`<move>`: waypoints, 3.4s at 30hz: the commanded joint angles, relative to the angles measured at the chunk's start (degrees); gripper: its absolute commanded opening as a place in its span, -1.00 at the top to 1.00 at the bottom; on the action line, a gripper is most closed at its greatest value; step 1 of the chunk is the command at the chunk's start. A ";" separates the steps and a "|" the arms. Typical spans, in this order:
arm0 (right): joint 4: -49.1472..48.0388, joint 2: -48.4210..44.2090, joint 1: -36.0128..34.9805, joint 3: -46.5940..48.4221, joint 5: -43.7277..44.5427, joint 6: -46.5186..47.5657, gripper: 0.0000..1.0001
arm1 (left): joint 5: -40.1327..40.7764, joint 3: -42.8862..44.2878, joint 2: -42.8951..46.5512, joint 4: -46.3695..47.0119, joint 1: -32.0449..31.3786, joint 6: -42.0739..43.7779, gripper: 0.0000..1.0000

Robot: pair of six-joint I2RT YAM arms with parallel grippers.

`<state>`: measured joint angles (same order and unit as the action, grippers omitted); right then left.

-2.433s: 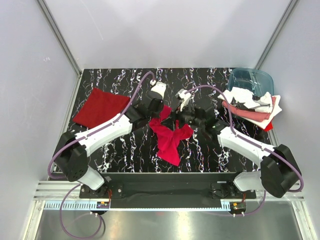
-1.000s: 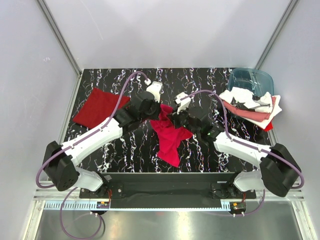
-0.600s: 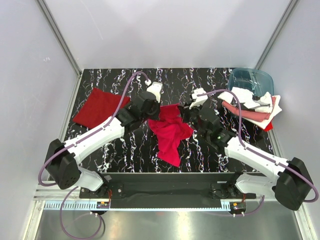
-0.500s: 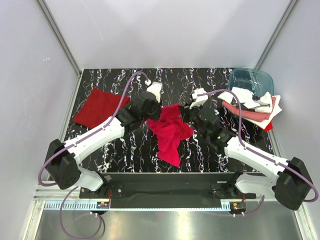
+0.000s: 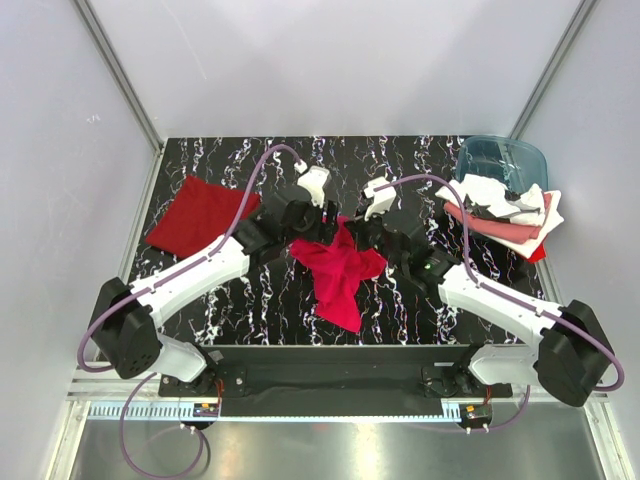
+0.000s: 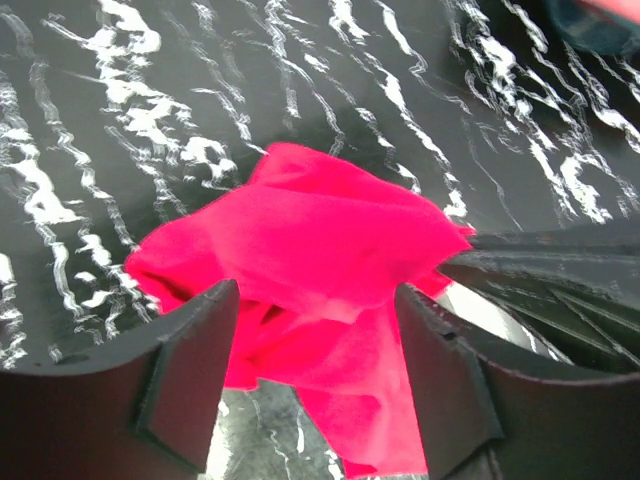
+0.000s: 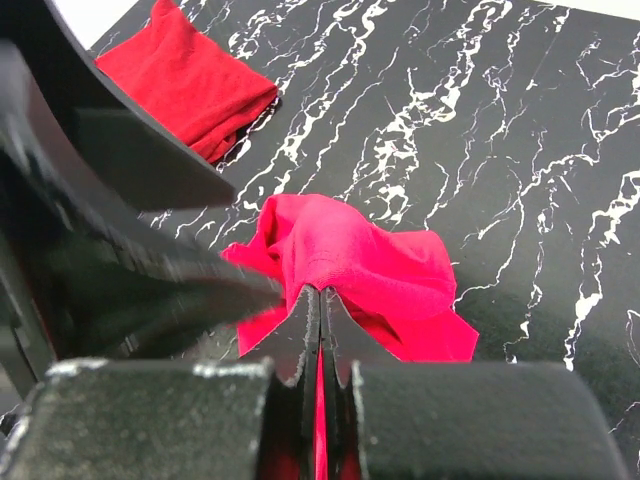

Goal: Fold and stack the t-shirts
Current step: Flatten the tshirt out

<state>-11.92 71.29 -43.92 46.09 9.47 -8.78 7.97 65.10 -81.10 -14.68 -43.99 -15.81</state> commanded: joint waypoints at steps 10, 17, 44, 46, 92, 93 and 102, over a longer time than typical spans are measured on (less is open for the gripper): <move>1.20 -2.82 0.06 2.87 -2.97 -1.95 1.00 | -8.59 -2.52 0.86 8.35 -1.10 2.89 -0.36; 0.67 -4.40 0.06 2.17 -4.03 -2.21 1.00 | -2.36 1.25 -4.32 5.45 -1.19 2.81 -0.12; 0.32 4.30 0.06 3.66 -6.92 3.59 -0.06 | -1.37 0.64 1.56 2.37 -0.92 1.93 1.00; -0.82 3.69 -0.02 3.14 -8.85 3.85 -0.21 | -1.46 0.90 1.38 1.76 -1.10 2.01 1.00; -7.15 2.55 -0.02 0.06 -9.83 1.31 0.37 | -10.52 0.20 4.63 2.11 -1.45 -0.18 0.98; -7.32 1.93 -0.11 -0.12 -9.83 1.30 0.40 | -10.08 0.11 4.72 2.02 -1.45 -0.01 0.98; -6.10 0.17 -0.11 -0.38 -2.20 1.13 1.00 | 0.82 0.90 3.76 -0.70 -1.45 0.61 0.97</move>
<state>-15.53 73.65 -43.88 45.34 1.80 -7.46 4.78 65.14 -78.89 -15.88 -45.19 -15.09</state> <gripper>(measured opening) 0.020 0.019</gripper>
